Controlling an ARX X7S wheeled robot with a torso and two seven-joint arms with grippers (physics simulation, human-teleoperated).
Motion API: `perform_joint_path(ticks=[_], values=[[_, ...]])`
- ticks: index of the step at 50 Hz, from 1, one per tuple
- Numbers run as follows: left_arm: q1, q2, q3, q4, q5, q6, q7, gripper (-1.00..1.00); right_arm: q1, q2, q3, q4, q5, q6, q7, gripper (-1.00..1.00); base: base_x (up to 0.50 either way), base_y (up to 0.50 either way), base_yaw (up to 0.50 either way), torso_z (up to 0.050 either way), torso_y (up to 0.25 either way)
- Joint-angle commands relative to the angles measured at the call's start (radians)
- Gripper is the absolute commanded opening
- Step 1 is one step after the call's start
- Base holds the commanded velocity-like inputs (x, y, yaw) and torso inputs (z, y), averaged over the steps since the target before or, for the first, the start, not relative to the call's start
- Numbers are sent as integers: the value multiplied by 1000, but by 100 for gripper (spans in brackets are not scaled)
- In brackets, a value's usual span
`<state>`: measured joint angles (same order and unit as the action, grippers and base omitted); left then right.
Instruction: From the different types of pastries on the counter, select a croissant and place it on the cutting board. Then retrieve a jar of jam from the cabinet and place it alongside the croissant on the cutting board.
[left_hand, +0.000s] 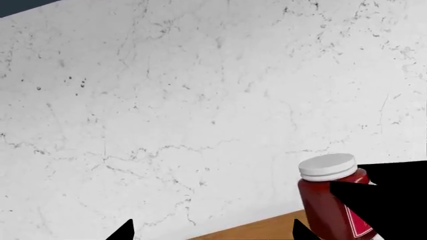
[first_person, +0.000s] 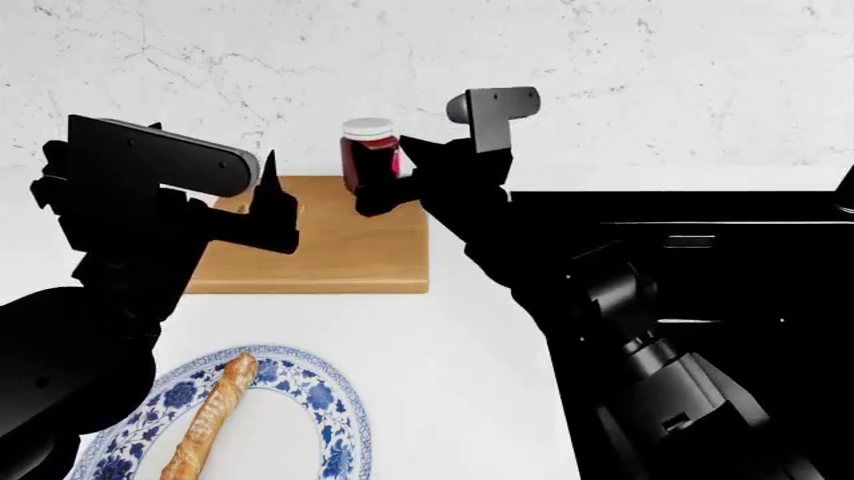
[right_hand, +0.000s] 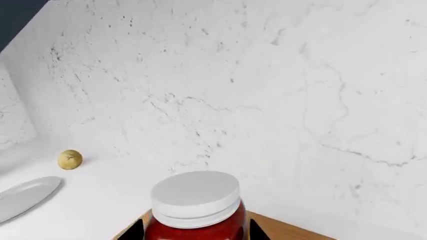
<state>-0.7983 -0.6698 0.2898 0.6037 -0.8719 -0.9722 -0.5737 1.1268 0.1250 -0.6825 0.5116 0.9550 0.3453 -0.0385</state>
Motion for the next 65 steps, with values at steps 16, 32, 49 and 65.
perform_joint_path(ticks=[16,32,49,65], values=[[16,-16,13,9,2,23,26,100,-6,-18,-5,26,-18,-33,-37,-100,0,0,0,0,-70],[11,-18,17,6,3,24,25,100,8,-21,-9,42,-13,-40,-41,-100,-1,0,0,0,-77],[9,-24,25,2,5,27,33,100,12,-17,-18,49,-11,-43,-39,-100,-1,0,0,0,-68],[3,-20,14,4,-11,26,24,100,12,-11,-30,44,-7,-38,-38,-100,0,0,0,0,-66]])
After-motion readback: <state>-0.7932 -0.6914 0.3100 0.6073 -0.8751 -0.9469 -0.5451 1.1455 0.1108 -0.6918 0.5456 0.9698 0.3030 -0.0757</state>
